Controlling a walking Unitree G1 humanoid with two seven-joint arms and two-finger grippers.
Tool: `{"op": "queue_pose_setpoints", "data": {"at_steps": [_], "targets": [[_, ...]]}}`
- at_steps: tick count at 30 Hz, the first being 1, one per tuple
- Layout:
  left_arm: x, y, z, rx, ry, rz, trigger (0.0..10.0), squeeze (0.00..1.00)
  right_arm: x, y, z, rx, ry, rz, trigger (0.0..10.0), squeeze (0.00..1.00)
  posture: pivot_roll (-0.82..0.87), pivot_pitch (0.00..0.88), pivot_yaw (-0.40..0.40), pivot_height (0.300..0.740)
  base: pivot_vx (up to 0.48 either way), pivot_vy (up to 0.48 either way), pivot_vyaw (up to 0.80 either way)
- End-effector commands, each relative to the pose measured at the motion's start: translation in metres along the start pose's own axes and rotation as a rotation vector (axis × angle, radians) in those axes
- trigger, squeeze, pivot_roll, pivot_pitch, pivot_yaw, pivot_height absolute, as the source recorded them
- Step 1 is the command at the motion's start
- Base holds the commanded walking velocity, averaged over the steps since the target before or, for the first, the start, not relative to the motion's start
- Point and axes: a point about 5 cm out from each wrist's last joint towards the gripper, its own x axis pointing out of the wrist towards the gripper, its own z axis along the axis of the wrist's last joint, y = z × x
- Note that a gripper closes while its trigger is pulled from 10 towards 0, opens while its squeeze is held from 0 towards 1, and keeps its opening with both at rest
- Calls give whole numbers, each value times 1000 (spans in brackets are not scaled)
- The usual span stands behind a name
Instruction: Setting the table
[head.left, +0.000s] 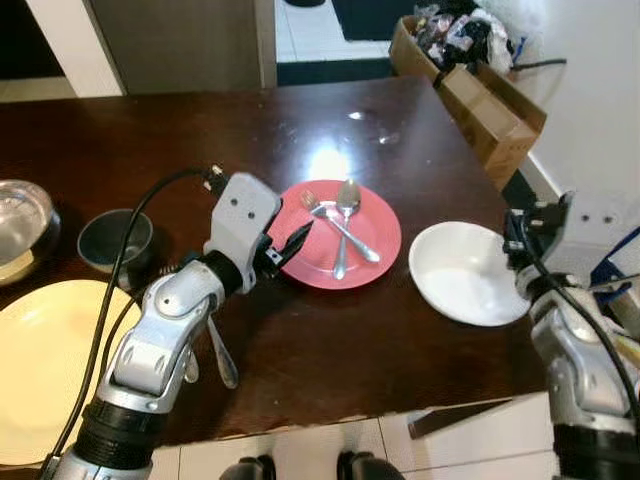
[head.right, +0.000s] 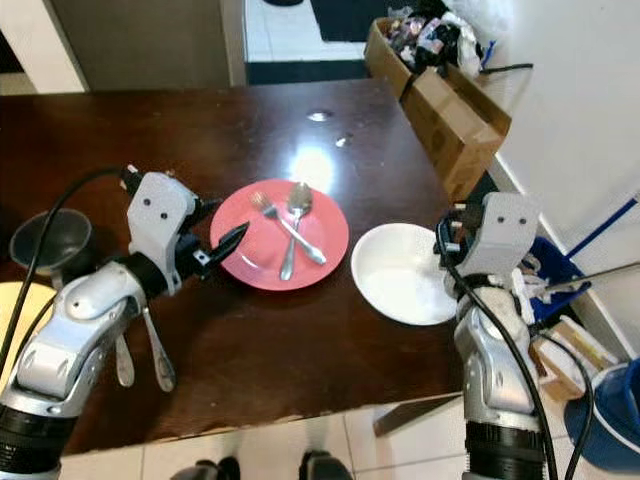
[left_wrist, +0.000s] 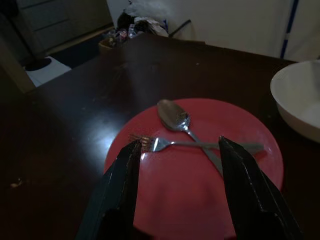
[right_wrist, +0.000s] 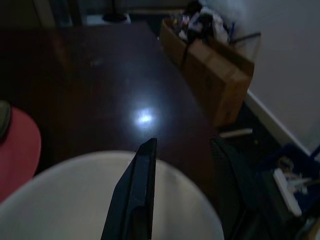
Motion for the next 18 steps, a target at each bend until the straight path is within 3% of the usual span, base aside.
{"op": "queue_pose_setpoints", "data": {"at_steps": [1, 6, 11, 13, 15, 18], "targets": [[-3, 1, -4, -12, 16, -8, 10000, 0, -6, -6, -3, 16, 40, -11, 10000, 0, -131, 83, 59, 740, 0, 0, 0], [-5, 8, -5, -1, 27, -6, 10000, 0, -19, -18, -5, 16, 102, -95, 10000, 0, -137, 83, 57, 740, 0, 0, 0], [-6, 11, -6, 6, 30, -4, 10000, 0, -34, -28, -8, -45, 114, -145, 10000, 0, -153, 95, 67, 740, 0, 0, 0], [-5, 13, -6, 11, 31, -8, 10000, 0, -44, -33, -14, 47, 129, -172, 10000, 0, -153, 95, 67, 740, 0, 0, 0], [-4, 13, -6, 13, 31, -10, 10000, 0, -46, -33, -15, 61, 130, -179, 10000, 0, -153, 95, 67, 740, 0, 0, 0], [-3, 13, -5, 11, 30, -11, 10000, 0, -46, -33, -21, 169, 153, -166, 10000, 0, -161, 96, 80, 740, 0, 0, 0]]}}
